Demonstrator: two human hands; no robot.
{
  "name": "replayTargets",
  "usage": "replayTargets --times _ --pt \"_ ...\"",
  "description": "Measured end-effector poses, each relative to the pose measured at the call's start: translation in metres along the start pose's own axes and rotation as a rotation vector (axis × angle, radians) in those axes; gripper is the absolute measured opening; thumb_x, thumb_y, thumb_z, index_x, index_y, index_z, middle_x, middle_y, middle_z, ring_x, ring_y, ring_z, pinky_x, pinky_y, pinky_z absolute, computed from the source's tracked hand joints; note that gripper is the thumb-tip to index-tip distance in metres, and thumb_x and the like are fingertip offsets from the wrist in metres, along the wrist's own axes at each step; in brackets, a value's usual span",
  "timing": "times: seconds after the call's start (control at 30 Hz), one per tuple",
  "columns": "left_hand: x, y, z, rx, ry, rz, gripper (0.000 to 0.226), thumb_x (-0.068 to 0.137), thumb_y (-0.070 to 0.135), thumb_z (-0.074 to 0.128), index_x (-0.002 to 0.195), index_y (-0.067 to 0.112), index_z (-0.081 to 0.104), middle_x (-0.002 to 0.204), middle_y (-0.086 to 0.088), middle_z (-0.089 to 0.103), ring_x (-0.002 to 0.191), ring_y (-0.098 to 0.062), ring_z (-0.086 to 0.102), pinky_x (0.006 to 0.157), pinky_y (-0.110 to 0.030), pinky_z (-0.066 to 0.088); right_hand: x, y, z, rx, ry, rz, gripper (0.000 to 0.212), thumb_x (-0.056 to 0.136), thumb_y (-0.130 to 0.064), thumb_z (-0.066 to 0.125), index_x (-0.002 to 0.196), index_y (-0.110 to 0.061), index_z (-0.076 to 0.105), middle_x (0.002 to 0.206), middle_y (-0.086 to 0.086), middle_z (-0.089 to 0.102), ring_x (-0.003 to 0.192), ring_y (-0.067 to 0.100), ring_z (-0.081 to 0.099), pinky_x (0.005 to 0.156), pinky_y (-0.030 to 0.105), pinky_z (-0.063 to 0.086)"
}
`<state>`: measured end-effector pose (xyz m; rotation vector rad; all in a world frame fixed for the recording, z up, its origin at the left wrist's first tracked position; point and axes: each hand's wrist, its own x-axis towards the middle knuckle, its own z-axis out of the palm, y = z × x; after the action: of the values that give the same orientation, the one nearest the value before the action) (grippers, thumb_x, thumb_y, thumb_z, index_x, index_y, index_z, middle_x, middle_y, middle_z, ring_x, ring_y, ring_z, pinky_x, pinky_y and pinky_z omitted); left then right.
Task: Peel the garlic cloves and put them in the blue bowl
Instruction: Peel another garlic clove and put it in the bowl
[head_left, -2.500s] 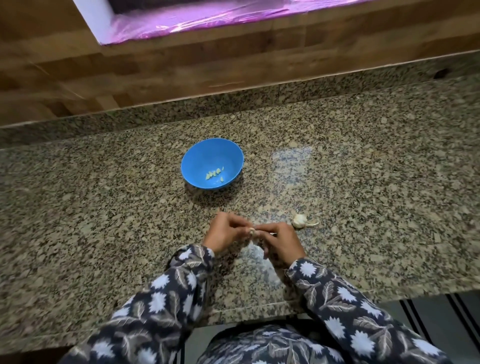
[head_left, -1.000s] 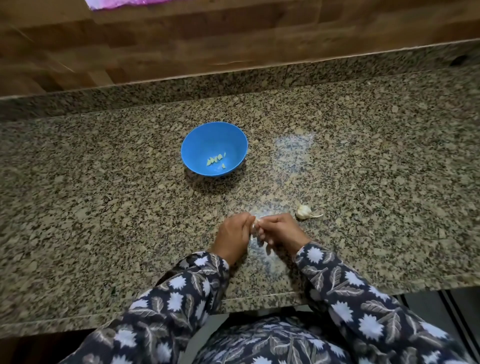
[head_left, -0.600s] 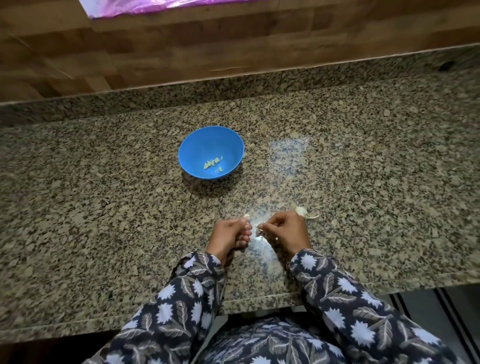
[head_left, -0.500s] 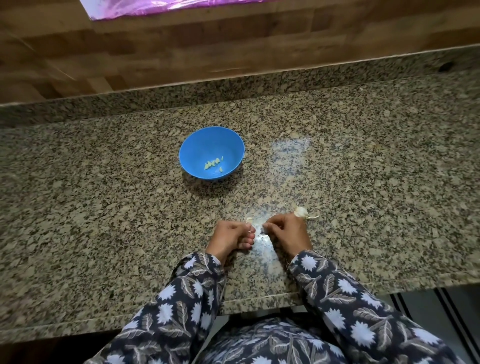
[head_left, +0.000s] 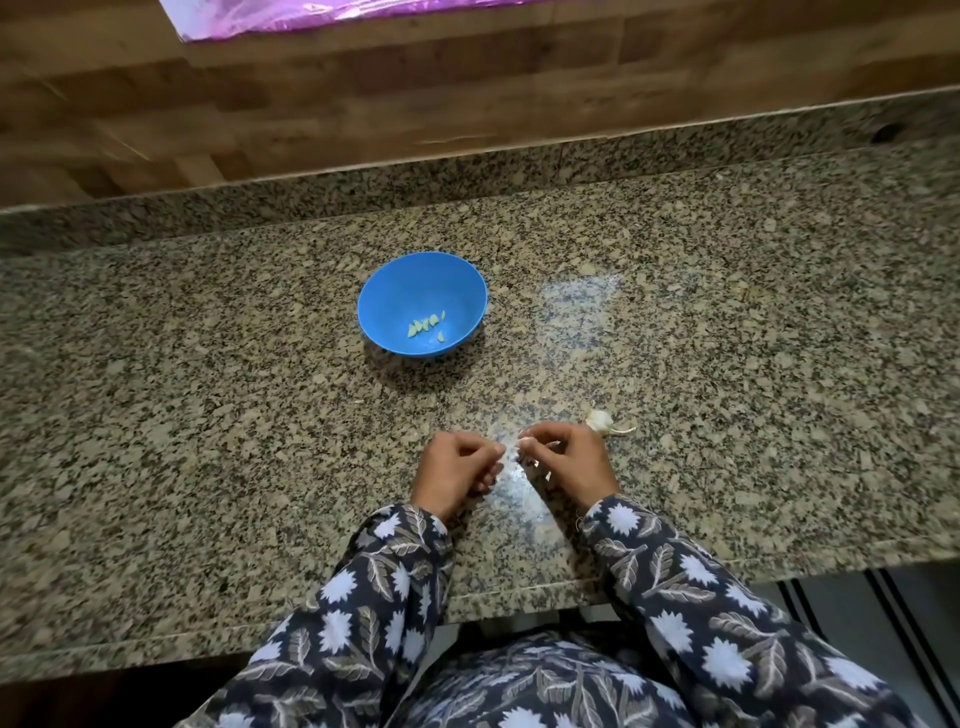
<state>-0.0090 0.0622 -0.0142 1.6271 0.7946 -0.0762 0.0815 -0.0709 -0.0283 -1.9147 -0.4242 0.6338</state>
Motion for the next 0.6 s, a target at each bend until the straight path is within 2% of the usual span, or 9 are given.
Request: replayTargets --times 0.03,0.1,0.17,0.23,0.33,0.4,0.47,0.53,0.6 --pt "0.001 -0.002 -0.001 0.034 0.026 0.022 0.009 0.086 0.011 0.065 0.088 0.009 0.073 0.074 -0.003 0.069 0.064 -0.015 0.059 0.056 -0.023 0.051 0.0 0.0 0.0 0.049 0.012 0.028 0.007 0.08 -0.011 0.069 0.084 -0.017 0.07 0.075 -0.007 0.067 0.067 0.006 0.063 0.065 0.018 0.051" --pt "0.001 -0.003 -0.001 0.172 0.051 0.136 0.02 0.084 0.01 0.067 0.102 0.015 0.072 0.101 0.002 0.07 0.088 -0.009 0.064 0.082 -0.024 0.053 -0.001 0.0 0.0 0.124 0.01 0.074 0.007 0.081 -0.009 0.067 0.088 -0.011 0.07 0.074 -0.003 0.068 0.057 0.002 0.061 0.053 0.013 0.047" --pt "-0.001 -0.001 0.002 0.226 0.074 0.251 0.026 0.082 0.012 0.069 0.108 0.017 0.07 0.113 0.007 0.064 0.102 -0.005 0.06 0.092 -0.022 0.048 -0.004 -0.002 0.002 0.236 -0.006 0.129 0.01 0.082 -0.006 0.066 0.091 -0.003 0.069 0.067 0.003 0.067 0.046 0.006 0.057 0.043 0.015 0.045" --pt "-0.003 0.003 0.006 0.171 0.11 0.275 0.026 0.079 0.014 0.072 0.105 0.013 0.071 0.108 0.004 0.068 0.096 -0.009 0.064 0.087 -0.025 0.053 -0.007 -0.005 0.004 0.339 -0.043 0.178 0.01 0.083 -0.005 0.064 0.091 0.0 0.068 0.057 0.006 0.063 0.039 0.011 0.053 0.038 0.02 0.044" --pt "-0.001 0.004 0.011 0.045 0.096 0.215 0.021 0.074 0.008 0.075 0.095 0.007 0.073 0.092 -0.006 0.073 0.084 -0.017 0.069 0.077 -0.032 0.057 -0.007 -0.007 0.006 0.386 -0.071 0.222 0.01 0.087 -0.005 0.059 0.091 0.002 0.066 0.053 0.007 0.062 0.039 0.012 0.055 0.038 0.021 0.047" --pt "0.0 0.006 0.011 -0.077 0.081 0.131 0.02 0.075 -0.002 0.072 0.095 -0.001 0.07 0.088 -0.009 0.072 0.078 -0.017 0.069 0.07 -0.025 0.057 -0.005 -0.006 0.006 0.46 -0.071 0.25 0.013 0.088 -0.001 0.055 0.093 0.007 0.063 0.053 0.004 0.064 0.042 0.011 0.059 0.042 0.02 0.05" --pt "-0.002 0.007 0.01 -0.246 0.06 0.058 0.02 0.077 -0.007 0.067 0.096 -0.005 0.068 0.088 -0.012 0.07 0.071 -0.013 0.067 0.063 -0.019 0.055 -0.004 -0.006 0.002 0.574 -0.074 0.279 0.011 0.087 0.002 0.055 0.093 0.009 0.061 0.055 0.004 0.067 0.045 0.011 0.062 0.046 0.018 0.052" --pt "-0.005 0.007 0.007 -0.381 0.033 0.001 0.02 0.078 -0.009 0.065 0.098 -0.005 0.067 0.094 -0.014 0.07 0.071 -0.013 0.067 0.064 -0.019 0.056 -0.004 -0.005 -0.001 0.648 -0.063 0.311 0.013 0.085 0.004 0.056 0.096 0.01 0.059 0.057 0.005 0.067 0.046 0.011 0.063 0.047 0.018 0.052" --pt "-0.006 0.005 0.007 -0.44 0.025 -0.042 0.023 0.078 -0.009 0.065 0.101 -0.005 0.066 0.098 -0.015 0.07 0.075 -0.016 0.067 0.065 -0.02 0.056 -0.006 -0.003 -0.001 0.592 -0.02 0.321 0.018 0.081 0.004 0.061 0.097 0.013 0.059 0.06 0.007 0.067 0.045 0.012 0.061 0.044 0.018 0.051"
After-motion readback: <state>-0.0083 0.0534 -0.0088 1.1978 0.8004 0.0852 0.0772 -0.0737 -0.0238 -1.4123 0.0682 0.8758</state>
